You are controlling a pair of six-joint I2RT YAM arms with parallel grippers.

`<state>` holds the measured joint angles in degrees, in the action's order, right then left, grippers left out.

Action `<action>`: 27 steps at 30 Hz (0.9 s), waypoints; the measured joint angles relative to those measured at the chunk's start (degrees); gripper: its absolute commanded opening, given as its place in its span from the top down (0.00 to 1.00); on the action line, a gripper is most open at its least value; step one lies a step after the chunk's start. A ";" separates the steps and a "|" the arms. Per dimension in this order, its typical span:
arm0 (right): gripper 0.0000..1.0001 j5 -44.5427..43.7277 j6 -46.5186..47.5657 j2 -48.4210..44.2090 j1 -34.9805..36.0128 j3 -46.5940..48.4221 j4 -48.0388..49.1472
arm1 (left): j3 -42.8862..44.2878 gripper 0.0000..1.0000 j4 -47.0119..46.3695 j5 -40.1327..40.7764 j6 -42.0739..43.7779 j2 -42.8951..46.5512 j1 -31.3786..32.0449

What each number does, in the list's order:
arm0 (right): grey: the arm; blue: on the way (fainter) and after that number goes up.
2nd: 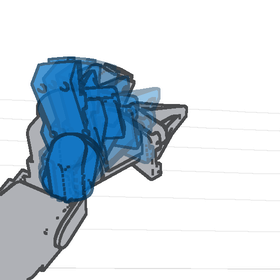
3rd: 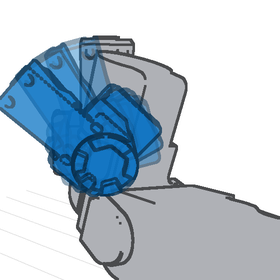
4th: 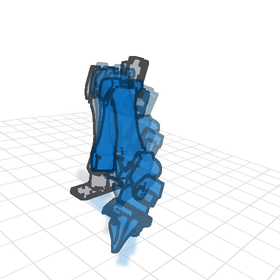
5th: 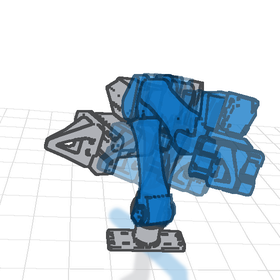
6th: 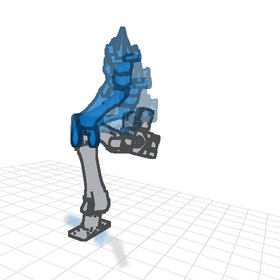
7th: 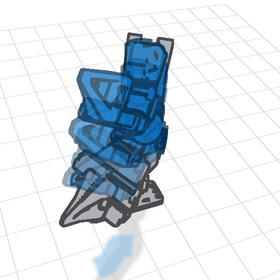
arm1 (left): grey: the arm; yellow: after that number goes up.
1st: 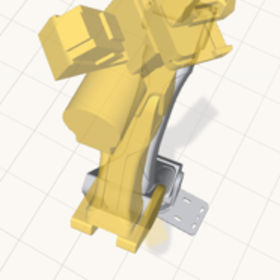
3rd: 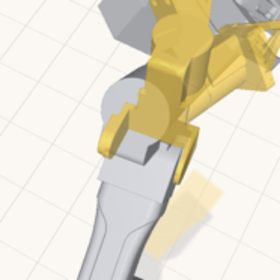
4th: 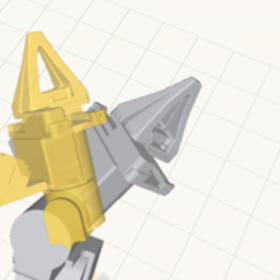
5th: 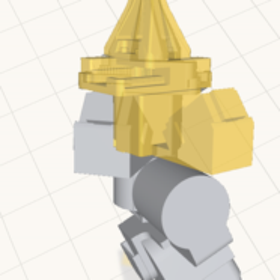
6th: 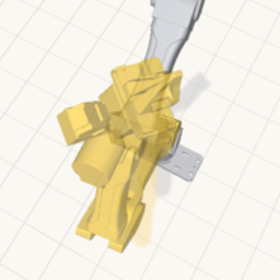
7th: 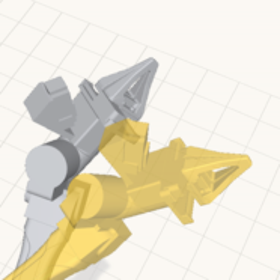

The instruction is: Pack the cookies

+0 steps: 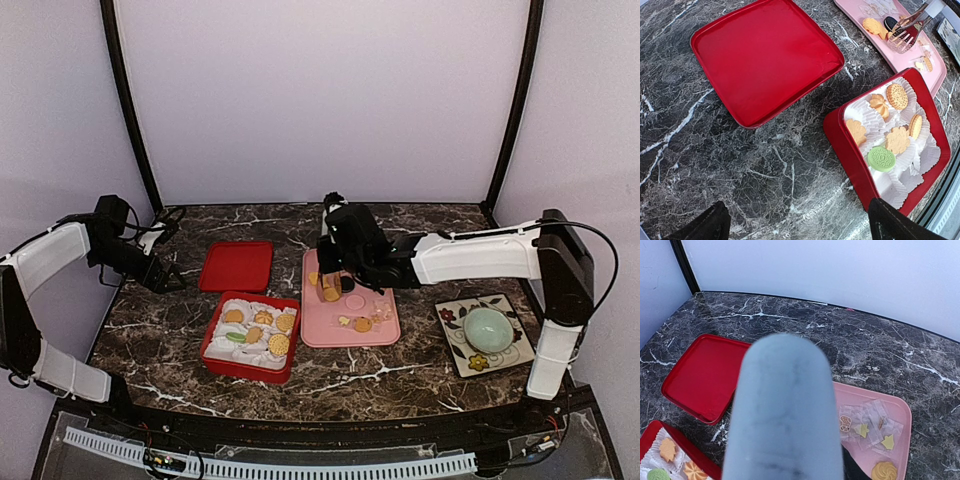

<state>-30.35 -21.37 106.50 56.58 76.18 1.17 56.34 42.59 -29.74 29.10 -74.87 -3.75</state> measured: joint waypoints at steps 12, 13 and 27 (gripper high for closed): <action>0.56 -1.77 0.96 0.59 1.70 0.07 0.79 | 0.00 0.01 0.00 0.00 0.00 0.00 0.00; 0.56 -1.95 1.14 0.59 1.79 0.07 0.74 | 0.00 0.01 0.00 0.00 0.00 0.00 0.00; 0.56 -2.73 2.08 -0.59 2.27 -0.92 0.35 | 0.00 0.01 0.00 -0.02 0.00 0.00 -0.02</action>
<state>-33.08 -19.29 105.91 58.85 75.26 1.52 56.34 42.59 -29.76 29.10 -74.87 -3.77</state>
